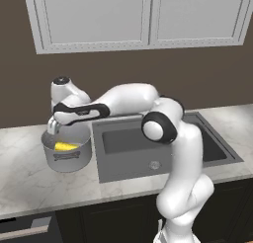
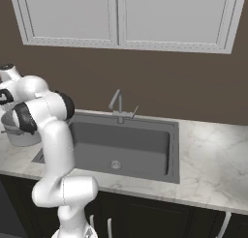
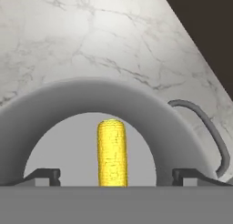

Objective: Dump the corn from the pot into the sink. Then turn on the water and wash the corn. Then turn off the water and put the corn back in the pot.

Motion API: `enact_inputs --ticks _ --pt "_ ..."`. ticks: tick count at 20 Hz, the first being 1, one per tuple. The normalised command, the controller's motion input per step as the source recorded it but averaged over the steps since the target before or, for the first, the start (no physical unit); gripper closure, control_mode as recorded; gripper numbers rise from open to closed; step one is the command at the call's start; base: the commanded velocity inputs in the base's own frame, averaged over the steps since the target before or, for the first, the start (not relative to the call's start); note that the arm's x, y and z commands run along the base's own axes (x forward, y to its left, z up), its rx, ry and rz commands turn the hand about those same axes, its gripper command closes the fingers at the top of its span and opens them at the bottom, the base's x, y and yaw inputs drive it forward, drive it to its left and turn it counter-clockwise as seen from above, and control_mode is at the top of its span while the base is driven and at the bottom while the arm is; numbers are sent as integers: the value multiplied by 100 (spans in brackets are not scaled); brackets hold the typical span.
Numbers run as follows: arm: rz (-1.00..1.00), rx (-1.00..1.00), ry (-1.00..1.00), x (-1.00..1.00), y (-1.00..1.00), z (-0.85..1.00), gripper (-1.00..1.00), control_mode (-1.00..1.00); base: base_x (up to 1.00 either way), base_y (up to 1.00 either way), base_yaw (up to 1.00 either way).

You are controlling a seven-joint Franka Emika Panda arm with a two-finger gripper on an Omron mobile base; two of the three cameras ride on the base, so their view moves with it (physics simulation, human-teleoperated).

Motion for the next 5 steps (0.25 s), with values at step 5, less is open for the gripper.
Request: enact_inputs --ticks 5 --pt "0 0 0 -31 -48 51 -100 -100 0 0 0"
